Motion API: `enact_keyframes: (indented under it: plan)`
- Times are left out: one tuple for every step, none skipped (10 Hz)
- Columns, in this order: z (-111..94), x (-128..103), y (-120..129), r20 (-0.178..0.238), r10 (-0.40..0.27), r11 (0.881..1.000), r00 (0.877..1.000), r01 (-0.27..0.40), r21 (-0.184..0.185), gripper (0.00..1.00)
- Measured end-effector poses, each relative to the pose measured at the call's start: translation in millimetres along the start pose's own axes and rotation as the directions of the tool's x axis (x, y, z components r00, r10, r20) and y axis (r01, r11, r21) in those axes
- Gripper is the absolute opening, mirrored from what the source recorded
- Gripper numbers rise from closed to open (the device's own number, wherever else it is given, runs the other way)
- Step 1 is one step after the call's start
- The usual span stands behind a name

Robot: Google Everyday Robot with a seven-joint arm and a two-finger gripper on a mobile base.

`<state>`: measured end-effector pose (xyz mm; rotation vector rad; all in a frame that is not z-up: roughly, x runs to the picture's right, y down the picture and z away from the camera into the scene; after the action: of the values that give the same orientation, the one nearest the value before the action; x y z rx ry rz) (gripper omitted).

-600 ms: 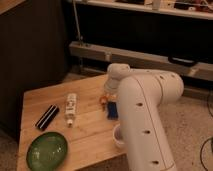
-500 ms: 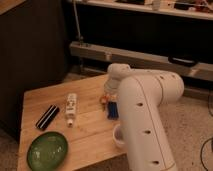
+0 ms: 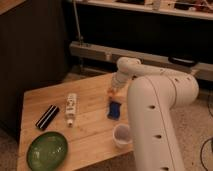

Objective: Drag the pepper across the table

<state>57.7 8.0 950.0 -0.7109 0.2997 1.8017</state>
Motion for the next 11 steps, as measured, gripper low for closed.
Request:
enact_keyframes:
  plan:
    - [3, 2, 1, -0.007, -0.003, 1.0, 1.0, 0.003, 0.003, 0.18]
    - [9, 6, 0, -0.017, -0.004, 1.0, 1.0, 0.004, 0.008, 0.18]
    - [19, 9, -5, -0.026, 0.002, 1.0, 1.0, -0.002, 0.015, 0.18]
    - [32, 12, -11, -0.039, 0.013, 1.0, 0.999, -0.013, 0.023, 0.18]
    - [39, 13, -16, -0.046, 0.019, 0.999, 0.999, -0.018, 0.026, 0.18]
    - [42, 13, -20, -0.049, 0.027, 0.999, 0.998, -0.025, 0.029, 0.18]
    - [41, 12, -24, -0.049, 0.039, 0.999, 0.998, -0.037, 0.031, 0.18]
    - [37, 12, -31, -0.046, 0.048, 0.998, 0.998, -0.046, 0.036, 0.18]
    - [33, 12, -42, -0.04, 0.054, 0.998, 0.998, -0.052, 0.046, 0.18]
    - [29, 12, -52, -0.038, 0.066, 0.997, 0.997, -0.064, 0.051, 0.18]
    - [30, 14, -57, -0.044, 0.073, 0.996, 0.996, -0.07, 0.055, 0.18]
